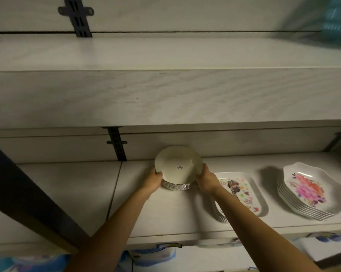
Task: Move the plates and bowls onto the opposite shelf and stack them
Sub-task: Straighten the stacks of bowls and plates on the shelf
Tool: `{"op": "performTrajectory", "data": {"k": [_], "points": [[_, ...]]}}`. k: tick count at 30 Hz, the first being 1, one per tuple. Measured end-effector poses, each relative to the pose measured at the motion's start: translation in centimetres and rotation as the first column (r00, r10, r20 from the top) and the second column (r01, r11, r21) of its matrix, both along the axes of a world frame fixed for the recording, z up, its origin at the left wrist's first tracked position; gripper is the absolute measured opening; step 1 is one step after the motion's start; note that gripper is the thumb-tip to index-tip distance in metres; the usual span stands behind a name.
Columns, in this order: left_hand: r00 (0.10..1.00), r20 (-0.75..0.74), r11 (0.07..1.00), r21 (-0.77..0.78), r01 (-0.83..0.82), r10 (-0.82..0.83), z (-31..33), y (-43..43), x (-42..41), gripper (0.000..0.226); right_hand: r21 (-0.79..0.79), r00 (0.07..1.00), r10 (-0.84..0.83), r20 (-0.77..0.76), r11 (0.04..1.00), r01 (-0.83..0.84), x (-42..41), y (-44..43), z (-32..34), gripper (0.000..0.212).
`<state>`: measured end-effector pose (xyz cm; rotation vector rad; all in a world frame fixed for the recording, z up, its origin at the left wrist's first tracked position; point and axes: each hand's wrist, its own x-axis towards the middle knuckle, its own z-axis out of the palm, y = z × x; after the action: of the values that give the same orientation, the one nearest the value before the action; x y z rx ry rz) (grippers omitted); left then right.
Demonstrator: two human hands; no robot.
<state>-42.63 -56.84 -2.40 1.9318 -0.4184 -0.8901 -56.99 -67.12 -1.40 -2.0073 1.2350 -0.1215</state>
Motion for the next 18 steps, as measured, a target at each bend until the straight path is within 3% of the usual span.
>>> {"op": "performTrajectory", "data": {"k": [2, 7, 12, 18], "points": [[0.991, 0.131, 0.999, 0.037, -0.016, 0.011, -0.1, -0.1, 0.2, 0.036, -0.038, 0.999, 0.012, -0.035, 0.999, -0.013, 0.2, 0.1, -0.2, 0.045], [0.984, 0.18, 0.999, 0.051, -0.018, 0.008, 0.7, 0.5, 0.5, 0.011, -0.058, 0.996, 0.03, -0.08, 0.998, -0.035, 0.3, 0.4, -0.3, 0.041], [0.979, 0.204, 0.999, 0.051, -0.017, 0.006, 0.5, 2.6, 0.4, 0.025, 0.004, 0.998, 0.037, -0.048, 0.999, -0.037, 0.2, 1.6, -0.8, 0.051], [0.986, 0.165, 0.998, 0.042, -0.046, 0.038, 1.0, 6.1, -1.1, 0.019, 0.036, 0.997, 0.08, -0.019, 0.996, -0.079, -0.7, 3.8, -1.3, 0.059]]}}
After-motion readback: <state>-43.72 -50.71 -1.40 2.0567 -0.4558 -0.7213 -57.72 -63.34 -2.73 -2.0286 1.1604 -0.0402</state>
